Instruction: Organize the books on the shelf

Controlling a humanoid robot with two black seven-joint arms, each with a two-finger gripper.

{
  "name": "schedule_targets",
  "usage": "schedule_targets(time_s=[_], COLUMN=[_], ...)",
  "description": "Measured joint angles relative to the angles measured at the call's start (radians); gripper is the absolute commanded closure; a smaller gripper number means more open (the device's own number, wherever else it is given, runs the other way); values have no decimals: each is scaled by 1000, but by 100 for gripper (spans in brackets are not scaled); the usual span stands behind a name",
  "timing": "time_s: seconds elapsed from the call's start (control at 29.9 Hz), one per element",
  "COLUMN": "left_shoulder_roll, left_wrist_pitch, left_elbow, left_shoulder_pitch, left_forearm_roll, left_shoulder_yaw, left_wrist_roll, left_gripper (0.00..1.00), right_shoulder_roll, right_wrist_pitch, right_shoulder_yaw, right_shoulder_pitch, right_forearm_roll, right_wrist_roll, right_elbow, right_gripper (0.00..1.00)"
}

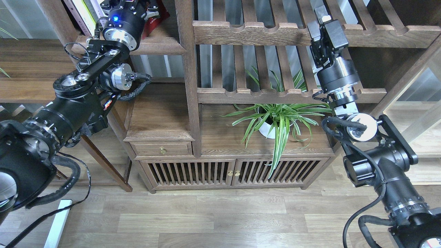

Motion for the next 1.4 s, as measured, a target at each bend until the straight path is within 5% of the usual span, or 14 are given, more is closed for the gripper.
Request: schedule_targets(time_s=[0.5,0.77,1.4], left_shoulder_roll=[2,34,141], left_wrist_pitch=[70,179,188], left_elbow=[-29,-81,-242], left_shoulder_pitch=[-20,-22,-35], left_forearm_roll=[-1,-3,-3], left_shoulder_yaw=[5,-10,-8], left_wrist_roll=[0,18,45], left_gripper=[57,48,43], right_shoulder_roll=[5,7,10], right_wrist_pitch=[0,0,0], right_shoulder_yaw=[-16,-20,-54], right_shoulder_pitch=[2,6,-1], right_forearm_roll=[-1,-3,-11], right_wrist_roll=[-4,-5,-5], right_elbow=[0,-3,-6], right_gripper=[27,27,27])
